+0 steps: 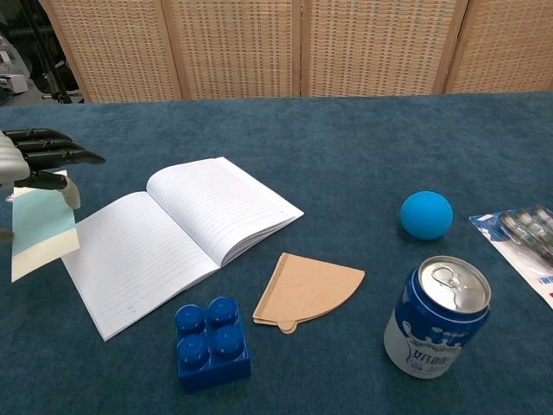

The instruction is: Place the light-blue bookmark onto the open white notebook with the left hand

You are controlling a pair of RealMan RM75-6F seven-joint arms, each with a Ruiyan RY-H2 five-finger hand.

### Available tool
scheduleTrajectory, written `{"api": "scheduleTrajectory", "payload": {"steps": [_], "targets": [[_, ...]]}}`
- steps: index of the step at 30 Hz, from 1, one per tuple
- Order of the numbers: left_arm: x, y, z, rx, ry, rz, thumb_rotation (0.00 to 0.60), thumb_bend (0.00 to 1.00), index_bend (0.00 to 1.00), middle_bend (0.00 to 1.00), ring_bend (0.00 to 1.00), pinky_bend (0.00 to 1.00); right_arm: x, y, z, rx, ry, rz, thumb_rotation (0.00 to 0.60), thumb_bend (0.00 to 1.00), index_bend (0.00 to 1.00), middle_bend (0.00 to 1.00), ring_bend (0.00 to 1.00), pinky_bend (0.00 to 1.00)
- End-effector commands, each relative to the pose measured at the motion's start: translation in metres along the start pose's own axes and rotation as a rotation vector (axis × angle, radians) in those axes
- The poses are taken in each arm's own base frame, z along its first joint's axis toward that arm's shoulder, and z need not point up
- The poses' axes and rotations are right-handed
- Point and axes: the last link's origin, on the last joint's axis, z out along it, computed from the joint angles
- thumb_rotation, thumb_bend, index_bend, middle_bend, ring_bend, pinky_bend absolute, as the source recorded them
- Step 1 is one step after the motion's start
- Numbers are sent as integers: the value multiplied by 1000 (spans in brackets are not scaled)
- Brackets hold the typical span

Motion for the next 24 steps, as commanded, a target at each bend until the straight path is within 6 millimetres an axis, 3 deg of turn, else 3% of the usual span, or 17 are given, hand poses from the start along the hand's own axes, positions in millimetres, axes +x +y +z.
{"api": "scheduleTrajectory", "payload": {"steps": [1, 24], "targets": [[6, 7, 12, -10, 7, -3, 600, 247, 393, 0, 0, 0, 0, 1, 0, 0, -2, 4, 600, 156, 0, 0, 0, 0], [28, 57, 71, -70, -62, -2, 600, 247, 393, 0, 0, 0, 4, 6, 1, 3, -11, 51, 600, 156, 0, 0, 0, 0]]}}
